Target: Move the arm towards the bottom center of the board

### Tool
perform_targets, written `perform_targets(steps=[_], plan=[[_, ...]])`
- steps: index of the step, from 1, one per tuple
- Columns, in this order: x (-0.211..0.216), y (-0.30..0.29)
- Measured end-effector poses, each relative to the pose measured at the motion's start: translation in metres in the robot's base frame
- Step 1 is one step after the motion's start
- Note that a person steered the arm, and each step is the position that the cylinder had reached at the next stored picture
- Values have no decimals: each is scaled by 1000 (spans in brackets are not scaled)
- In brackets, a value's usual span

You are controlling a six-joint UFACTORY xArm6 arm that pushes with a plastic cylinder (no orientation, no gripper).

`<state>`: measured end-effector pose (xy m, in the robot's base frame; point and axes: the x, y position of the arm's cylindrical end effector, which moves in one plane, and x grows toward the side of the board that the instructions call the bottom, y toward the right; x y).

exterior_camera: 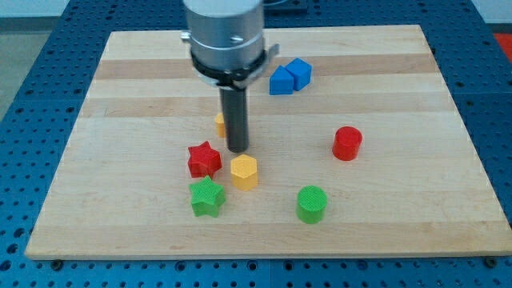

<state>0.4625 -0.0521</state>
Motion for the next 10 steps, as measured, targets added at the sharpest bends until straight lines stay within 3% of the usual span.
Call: perform_targets(steps=[1,3,4,7,10], plan=[[2,1],[-14,112],[32,119],[49,65],[90,49]])
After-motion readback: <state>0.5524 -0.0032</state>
